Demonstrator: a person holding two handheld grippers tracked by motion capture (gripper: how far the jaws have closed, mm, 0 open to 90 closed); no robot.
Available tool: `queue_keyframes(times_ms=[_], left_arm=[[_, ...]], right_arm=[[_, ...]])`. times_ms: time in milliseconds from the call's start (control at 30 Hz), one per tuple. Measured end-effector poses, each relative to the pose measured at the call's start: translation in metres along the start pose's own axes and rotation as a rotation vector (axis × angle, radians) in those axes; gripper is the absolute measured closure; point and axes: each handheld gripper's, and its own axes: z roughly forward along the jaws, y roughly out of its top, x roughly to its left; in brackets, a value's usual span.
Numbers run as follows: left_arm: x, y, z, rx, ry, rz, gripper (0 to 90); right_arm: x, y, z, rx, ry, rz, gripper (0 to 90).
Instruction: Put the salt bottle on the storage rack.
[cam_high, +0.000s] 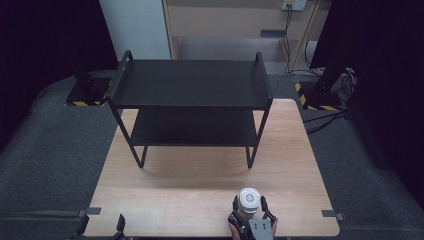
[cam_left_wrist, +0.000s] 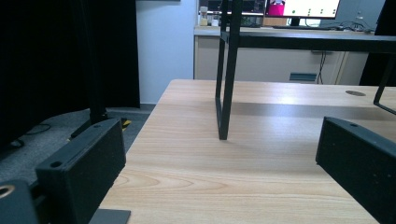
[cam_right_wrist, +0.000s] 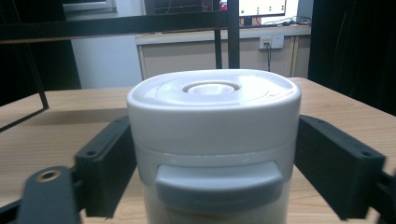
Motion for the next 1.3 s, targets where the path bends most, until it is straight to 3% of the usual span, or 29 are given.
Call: queue_keyframes(times_ms=[200,667,933,1300], left_arm=[[0.000,0.001,0.001,0.000,0.002,-0.003,0.6],[0.001,0.002,-0.001,0.000,0.001,-0.009,0.9],[0.002,0.003,-0.003,-0.008,-0.002,-0.023,1.0],[0.003,0.004,-0.007,-0.022,-0.018,-0.048,1.2]], right_arm=[[-0.001,0.001,0.002,0.011,0.015,-0.011,30.6],[-0.010,0.020,0.000,0.042,0.057,-0.009,31.5],[-0.009,0.062,0.002,0.025,0.158,-0.001,31.5],[-0.004,0.122,0.038,-0.002,0.244,0.011,31.6]])
